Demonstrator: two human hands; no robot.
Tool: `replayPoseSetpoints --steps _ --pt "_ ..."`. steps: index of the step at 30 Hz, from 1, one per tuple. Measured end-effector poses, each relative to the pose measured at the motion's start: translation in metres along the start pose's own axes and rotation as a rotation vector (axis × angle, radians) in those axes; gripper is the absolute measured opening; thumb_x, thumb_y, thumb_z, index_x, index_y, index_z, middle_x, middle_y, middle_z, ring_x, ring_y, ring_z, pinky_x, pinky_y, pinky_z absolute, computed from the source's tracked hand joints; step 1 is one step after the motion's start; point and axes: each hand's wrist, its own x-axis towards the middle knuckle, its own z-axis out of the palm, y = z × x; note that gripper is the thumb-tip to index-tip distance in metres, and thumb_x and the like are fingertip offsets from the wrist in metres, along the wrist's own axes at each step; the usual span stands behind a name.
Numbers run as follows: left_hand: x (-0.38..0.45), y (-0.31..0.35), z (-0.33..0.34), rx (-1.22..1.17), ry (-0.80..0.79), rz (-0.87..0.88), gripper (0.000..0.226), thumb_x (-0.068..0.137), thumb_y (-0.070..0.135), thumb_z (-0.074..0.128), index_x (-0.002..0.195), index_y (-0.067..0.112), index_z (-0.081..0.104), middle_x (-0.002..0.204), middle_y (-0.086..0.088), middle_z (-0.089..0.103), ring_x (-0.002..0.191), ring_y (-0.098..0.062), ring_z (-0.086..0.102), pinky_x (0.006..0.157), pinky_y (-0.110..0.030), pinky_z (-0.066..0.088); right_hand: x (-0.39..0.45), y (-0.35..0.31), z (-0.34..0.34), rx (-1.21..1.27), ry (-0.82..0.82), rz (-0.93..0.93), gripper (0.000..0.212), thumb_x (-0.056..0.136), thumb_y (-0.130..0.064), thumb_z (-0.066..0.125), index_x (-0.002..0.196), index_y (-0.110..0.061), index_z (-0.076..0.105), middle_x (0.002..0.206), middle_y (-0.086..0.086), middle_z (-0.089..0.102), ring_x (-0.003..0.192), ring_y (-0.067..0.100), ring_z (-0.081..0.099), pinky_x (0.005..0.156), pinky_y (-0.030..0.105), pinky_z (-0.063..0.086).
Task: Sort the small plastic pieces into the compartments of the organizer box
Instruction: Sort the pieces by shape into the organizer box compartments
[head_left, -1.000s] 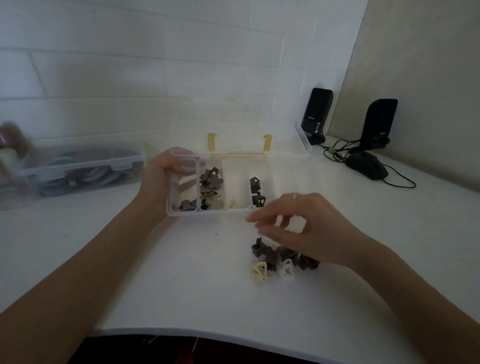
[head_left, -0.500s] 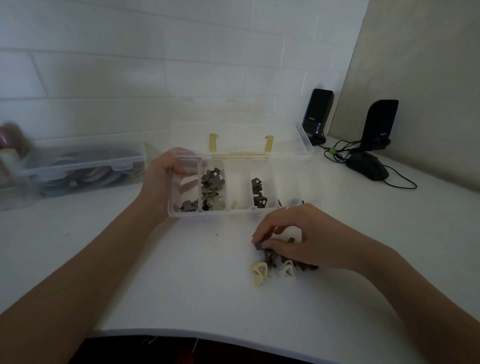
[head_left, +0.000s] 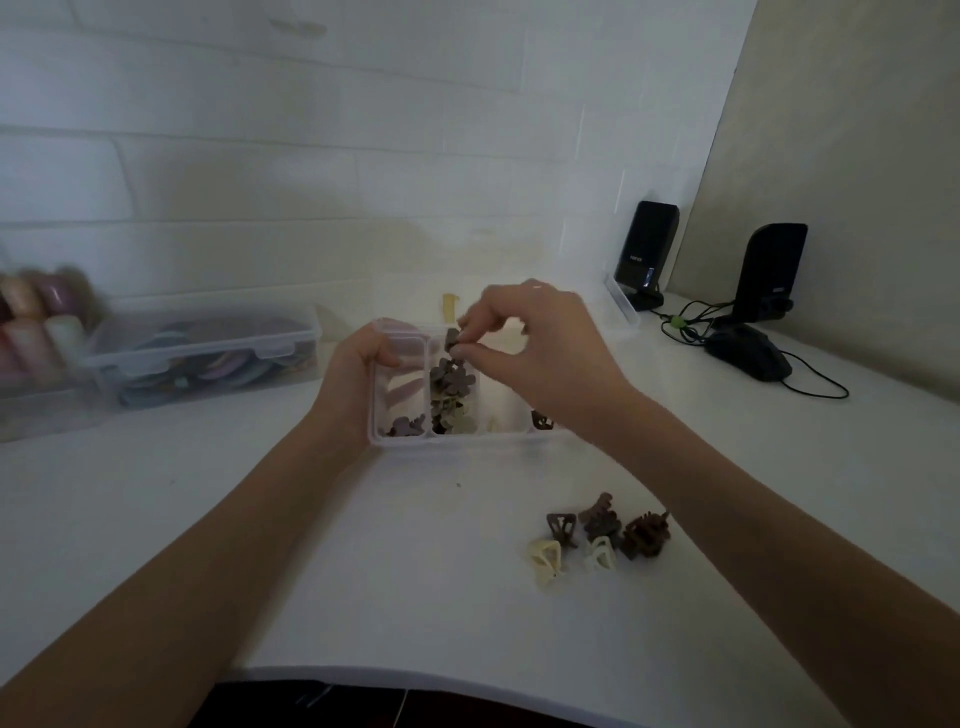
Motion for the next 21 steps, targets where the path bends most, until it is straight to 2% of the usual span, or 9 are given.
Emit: replayPoseSetpoints --steps 3,7,9,11,12,14,16,18,21 --pt "-0.003 0.001 0.001 -0.003 0.001 0.027 0.029 0.049 0.007 0.041 0.074 0.013 0.054 0.077 -0.007 0.058 0.069 -0.017 0.057 0.06 -0.022 0.047 0.009 0.011 0.018 -0.203 0.004 -0.019 0.009 0.075 -0.028 0.075 0.073 -0.022 0.069 0.094 -0.005 0.065 0.092 0.017 0.052 0.082 0.038 0.041" --pt "-0.003 0.001 0.003 0.006 -0.004 0.054 0.029 0.048 0.006 0.04 0.071 0.012 0.055 0.066 -0.002 0.063 0.059 -0.013 0.06 0.057 -0.021 0.046 0.001 0.017 0.02 -0.562 0.073 -0.169 0.015 0.082 -0.032 0.063 0.08 -0.024 0.075 0.098 0.0 0.063 0.089 0.024 0.054 0.073 0.035 0.036" --pt "-0.003 0.001 0.005 0.002 -0.01 0.063 0.028 0.047 0.006 0.039 0.07 0.011 0.054 0.059 0.001 0.065 0.053 -0.01 0.061 0.052 -0.016 0.047 -0.003 0.018 0.017 -0.616 0.033 -0.207 0.02 0.086 -0.032 0.056 0.086 -0.025 0.075 0.101 0.0 0.064 0.09 0.025 0.055 0.074 0.037 0.038" --pt "-0.002 0.0 0.005 -0.014 -0.013 0.062 0.026 0.05 0.005 0.039 0.07 0.01 0.054 0.059 0.001 0.065 0.053 -0.01 0.061 0.054 -0.017 0.049 -0.004 0.02 0.01 -0.534 -0.026 -0.166 0.022 0.09 -0.032 0.053 0.095 -0.025 0.074 0.107 -0.001 0.063 0.096 0.022 0.053 0.079 0.038 0.038" --pt "-0.001 0.0 0.004 -0.025 -0.012 0.057 0.024 0.053 0.004 0.038 0.07 0.011 0.053 0.061 -0.001 0.066 0.056 -0.012 0.062 0.06 -0.021 0.049 -0.005 0.021 0.005 -0.448 -0.038 -0.134 0.022 0.091 -0.03 0.054 0.098 -0.024 0.073 0.109 -0.001 0.062 0.098 0.019 0.052 0.082 0.035 0.037" --pt "0.0 -0.001 0.004 -0.028 -0.01 0.046 0.023 0.053 0.004 0.039 0.069 0.011 0.054 0.065 -0.003 0.066 0.064 -0.017 0.061 0.07 -0.029 0.046 -0.008 0.022 -0.005 -0.269 -0.012 -0.084 0.019 0.091 -0.027 0.057 0.102 -0.023 0.072 0.104 -0.005 0.063 0.098 0.011 0.05 0.084 0.022 0.036" --pt "0.001 -0.002 0.004 -0.002 -0.004 0.047 0.026 0.049 0.005 0.04 0.068 0.012 0.055 0.064 -0.002 0.067 0.063 -0.016 0.061 0.068 -0.028 0.045 -0.013 0.018 -0.02 -0.143 -0.032 -0.053 0.017 0.088 -0.029 0.06 0.099 -0.026 0.072 0.092 -0.013 0.064 0.087 0.004 0.052 0.075 0.011 0.036" --pt "0.002 -0.002 0.003 -0.001 -0.005 0.045 0.026 0.048 0.005 0.039 0.068 0.012 0.056 0.062 -0.002 0.067 0.063 -0.017 0.06 0.069 -0.029 0.044 -0.024 0.012 -0.039 -0.01 -0.203 -0.048 0.018 0.082 -0.035 0.064 0.097 -0.029 0.072 0.071 -0.019 0.061 0.064 0.003 0.051 0.06 0.008 0.036" --pt "0.002 -0.003 0.002 -0.005 -0.011 0.025 0.025 0.049 0.006 0.041 0.065 0.014 0.058 0.064 -0.002 0.066 0.067 -0.019 0.058 0.072 -0.032 0.043 -0.05 0.011 -0.062 0.192 -0.631 0.074 0.028 0.076 -0.04 0.065 0.104 -0.039 0.068 0.056 -0.005 0.05 0.046 0.007 0.039 0.049 0.014 0.034"
